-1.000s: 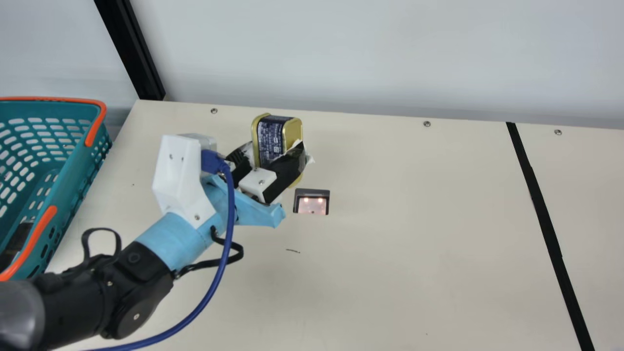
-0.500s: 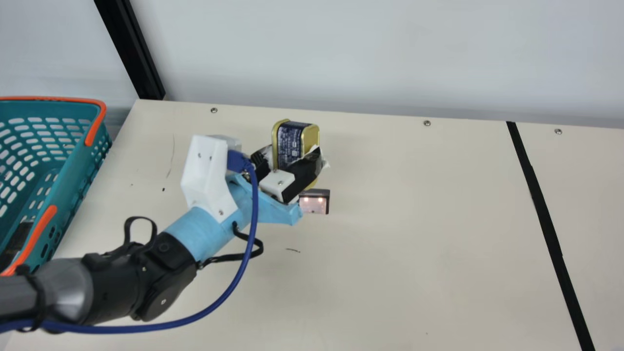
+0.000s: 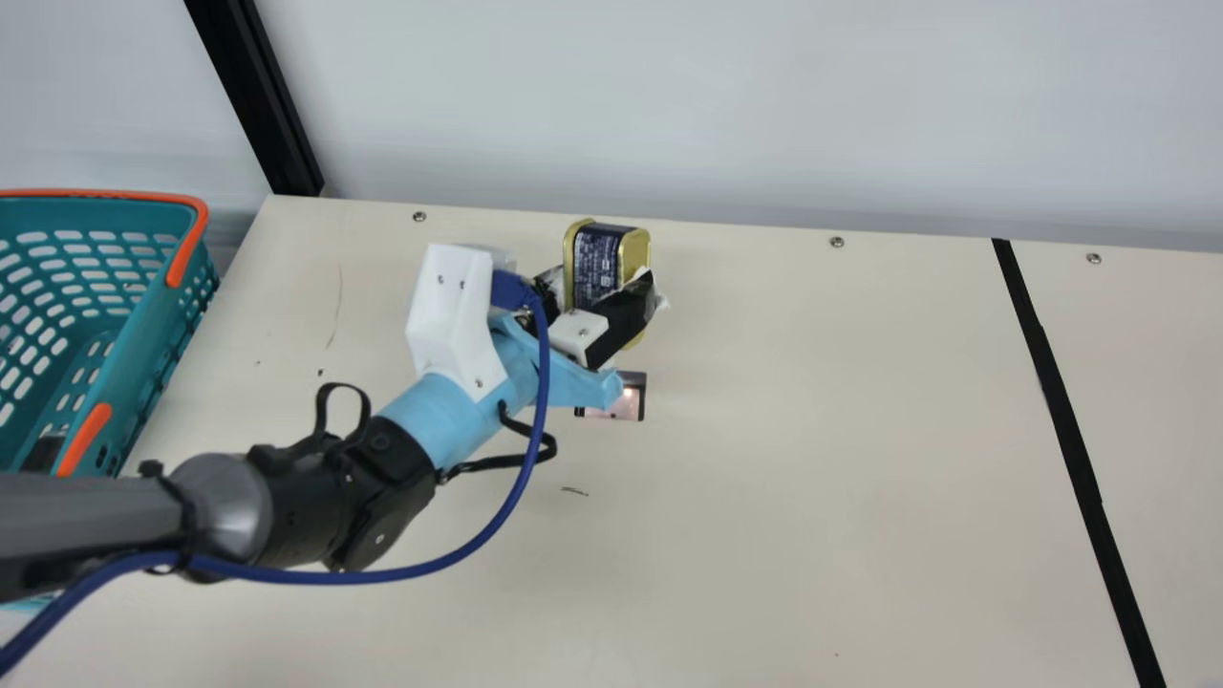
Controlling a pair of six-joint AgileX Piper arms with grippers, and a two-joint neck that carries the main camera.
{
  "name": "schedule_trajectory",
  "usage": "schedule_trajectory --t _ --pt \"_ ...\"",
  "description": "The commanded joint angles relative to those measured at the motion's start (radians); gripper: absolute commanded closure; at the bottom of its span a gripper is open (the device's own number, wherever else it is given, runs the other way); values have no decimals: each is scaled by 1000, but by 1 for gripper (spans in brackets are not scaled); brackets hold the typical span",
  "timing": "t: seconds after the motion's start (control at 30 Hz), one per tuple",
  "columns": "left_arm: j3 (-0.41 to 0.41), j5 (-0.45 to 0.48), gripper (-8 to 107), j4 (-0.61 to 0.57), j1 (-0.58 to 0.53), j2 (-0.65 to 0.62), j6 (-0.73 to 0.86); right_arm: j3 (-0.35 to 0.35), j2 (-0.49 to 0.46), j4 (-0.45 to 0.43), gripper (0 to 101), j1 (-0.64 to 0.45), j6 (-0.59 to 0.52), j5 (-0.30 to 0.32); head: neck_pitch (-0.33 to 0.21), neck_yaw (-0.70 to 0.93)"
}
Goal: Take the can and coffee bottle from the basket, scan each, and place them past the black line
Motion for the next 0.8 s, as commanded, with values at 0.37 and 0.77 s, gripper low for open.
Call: schedule_trajectory --t 0.37,0.77 --pt "-58 26 89 26 7 14 24 0 0 0 0 0 0 0 -3 -6" --pt "-189 382 89 142 91 -231 82 0 0 0 0 0 0 0 -3 -6"
